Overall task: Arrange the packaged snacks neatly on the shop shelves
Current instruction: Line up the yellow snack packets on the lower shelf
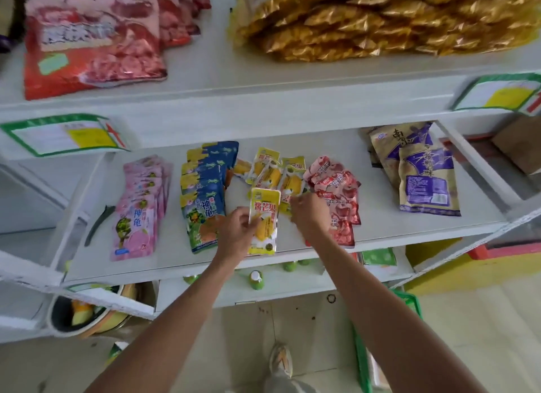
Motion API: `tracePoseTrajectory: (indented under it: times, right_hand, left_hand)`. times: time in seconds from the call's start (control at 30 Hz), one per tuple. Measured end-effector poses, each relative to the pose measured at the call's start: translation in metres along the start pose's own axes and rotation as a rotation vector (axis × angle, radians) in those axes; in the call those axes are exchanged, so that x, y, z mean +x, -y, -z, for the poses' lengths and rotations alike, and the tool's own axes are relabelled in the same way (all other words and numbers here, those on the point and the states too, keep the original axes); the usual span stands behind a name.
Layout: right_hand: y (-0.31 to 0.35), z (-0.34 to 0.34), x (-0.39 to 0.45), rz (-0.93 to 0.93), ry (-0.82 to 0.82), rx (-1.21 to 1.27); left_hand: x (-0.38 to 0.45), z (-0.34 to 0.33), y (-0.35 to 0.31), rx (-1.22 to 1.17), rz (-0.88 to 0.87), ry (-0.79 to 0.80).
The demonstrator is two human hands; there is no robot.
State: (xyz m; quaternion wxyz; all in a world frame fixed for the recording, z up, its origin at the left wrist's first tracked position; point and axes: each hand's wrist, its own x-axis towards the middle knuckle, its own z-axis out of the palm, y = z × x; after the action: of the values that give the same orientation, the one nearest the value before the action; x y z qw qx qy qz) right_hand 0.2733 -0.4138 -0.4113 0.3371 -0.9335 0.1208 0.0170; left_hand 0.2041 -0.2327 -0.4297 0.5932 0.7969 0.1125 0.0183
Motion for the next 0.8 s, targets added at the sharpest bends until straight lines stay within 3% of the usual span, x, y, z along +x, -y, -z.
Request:
tracePoseTrajectory:
  times: [0.17, 0.3, 0.43, 0.57, 0.8]
  right_hand:
    - [0.023, 0.005, 0.042, -0.028, 0.129, -0.332]
    - [0.029, 0.003, 0.057, 0.007, 0.177, -0.442]
    - [0.023, -0.006, 0.066, -0.078, 0.157, -0.215]
    - [0.017, -0.001, 0.08, -0.051, 0.138, -0.009]
    - [-0.001, 0.031, 0.084, 0.058, -0.066, 0.261]
  left_hand:
    - [0.031, -0.006, 0.021, 0.237, -0.129, -0.122]
    - [0.036, -0.013, 0.021, 0.499, -0.161, -0.193]
    - [0.04, -0.018, 0.016, 0.605, -0.152, -0.204]
    - [0.041, -0.02, 0.009, 0.644, -0.115, -0.229]
    - [0.05, -0.032, 0.002, 0.729, -0.161, -0.295]
